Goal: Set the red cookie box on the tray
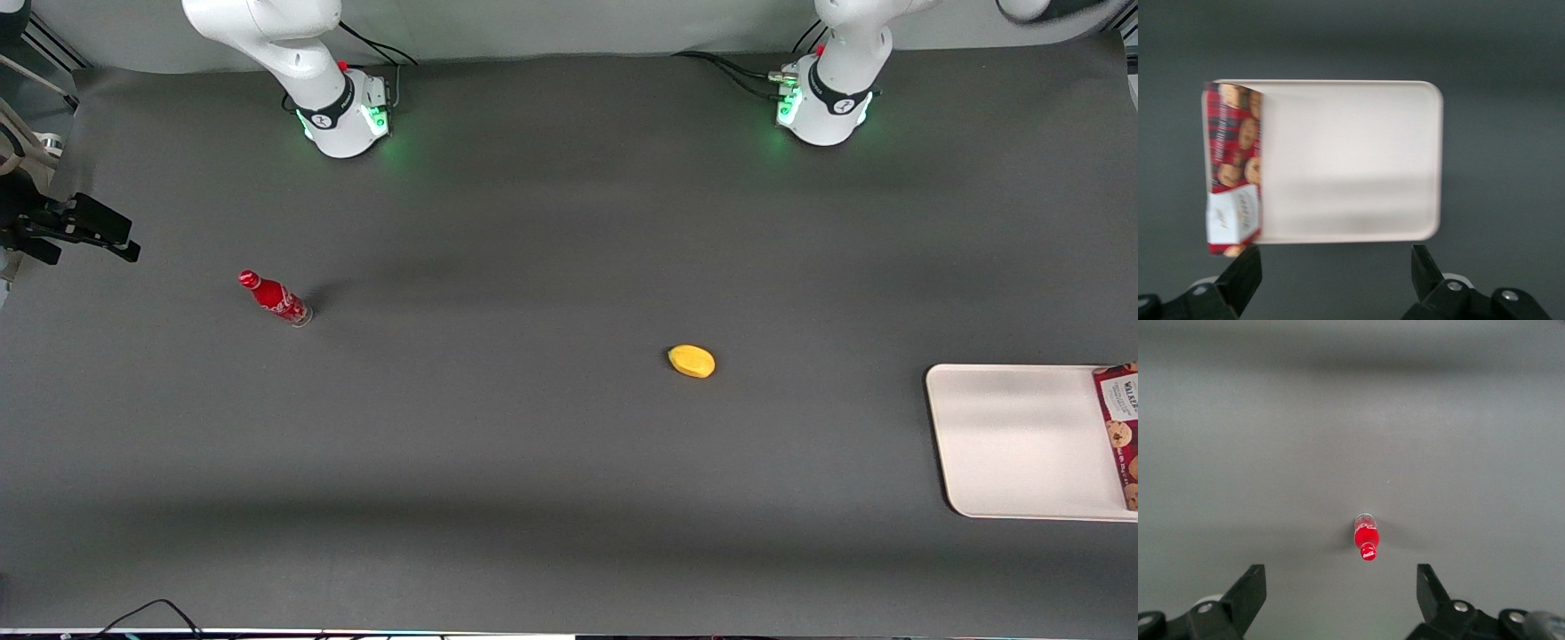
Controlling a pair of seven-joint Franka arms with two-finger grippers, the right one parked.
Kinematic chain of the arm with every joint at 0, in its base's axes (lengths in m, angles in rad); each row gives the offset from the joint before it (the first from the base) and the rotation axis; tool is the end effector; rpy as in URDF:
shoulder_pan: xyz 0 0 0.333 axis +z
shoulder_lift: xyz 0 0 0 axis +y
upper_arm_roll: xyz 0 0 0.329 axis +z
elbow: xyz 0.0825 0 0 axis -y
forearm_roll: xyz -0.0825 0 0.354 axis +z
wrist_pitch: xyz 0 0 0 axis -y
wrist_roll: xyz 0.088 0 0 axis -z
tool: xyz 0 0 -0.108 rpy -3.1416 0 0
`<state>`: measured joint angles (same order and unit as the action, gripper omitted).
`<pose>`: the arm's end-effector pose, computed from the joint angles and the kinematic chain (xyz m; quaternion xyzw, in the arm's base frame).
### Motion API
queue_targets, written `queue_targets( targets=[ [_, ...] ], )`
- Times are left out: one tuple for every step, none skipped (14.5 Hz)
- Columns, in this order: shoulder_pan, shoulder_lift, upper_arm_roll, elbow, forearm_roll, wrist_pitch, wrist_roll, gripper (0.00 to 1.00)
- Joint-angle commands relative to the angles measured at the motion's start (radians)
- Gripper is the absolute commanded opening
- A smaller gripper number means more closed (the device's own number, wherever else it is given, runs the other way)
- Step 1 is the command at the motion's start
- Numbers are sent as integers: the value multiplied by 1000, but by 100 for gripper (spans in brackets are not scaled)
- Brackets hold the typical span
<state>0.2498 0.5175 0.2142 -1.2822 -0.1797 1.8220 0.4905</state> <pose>0.6355 0.2633 0.4778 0.9992 -0.0069 0.0308 0.0234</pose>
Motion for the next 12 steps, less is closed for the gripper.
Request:
queue_targets(
  targets=[
    [-55,-302,-71,-326,23,-1,-108,100],
    [-60,-359,-103,-363,40,-29,-156,100],
    [-76,-405,-142,-384,69,-64,-215,100],
    [-79,-443,-189,-393,113,-96,-274,100],
    [-78,-476,-258,-393,159,-119,-333,100],
    [-78,-503,-304,-394,192,-139,-383,100],
    [-76,-529,-343,-399,197,-150,-410,100],
    [-73,-557,-375,-411,197,-152,-423,100],
    [-73,-585,-390,-425,197,-153,-431,100],
    [-73,-608,-395,-436,197,-153,-440,100],
    [-72,-617,-395,-437,197,-153,-440,100],
    [-70,-620,-395,-436,197,-159,-440,100]
  ],
)
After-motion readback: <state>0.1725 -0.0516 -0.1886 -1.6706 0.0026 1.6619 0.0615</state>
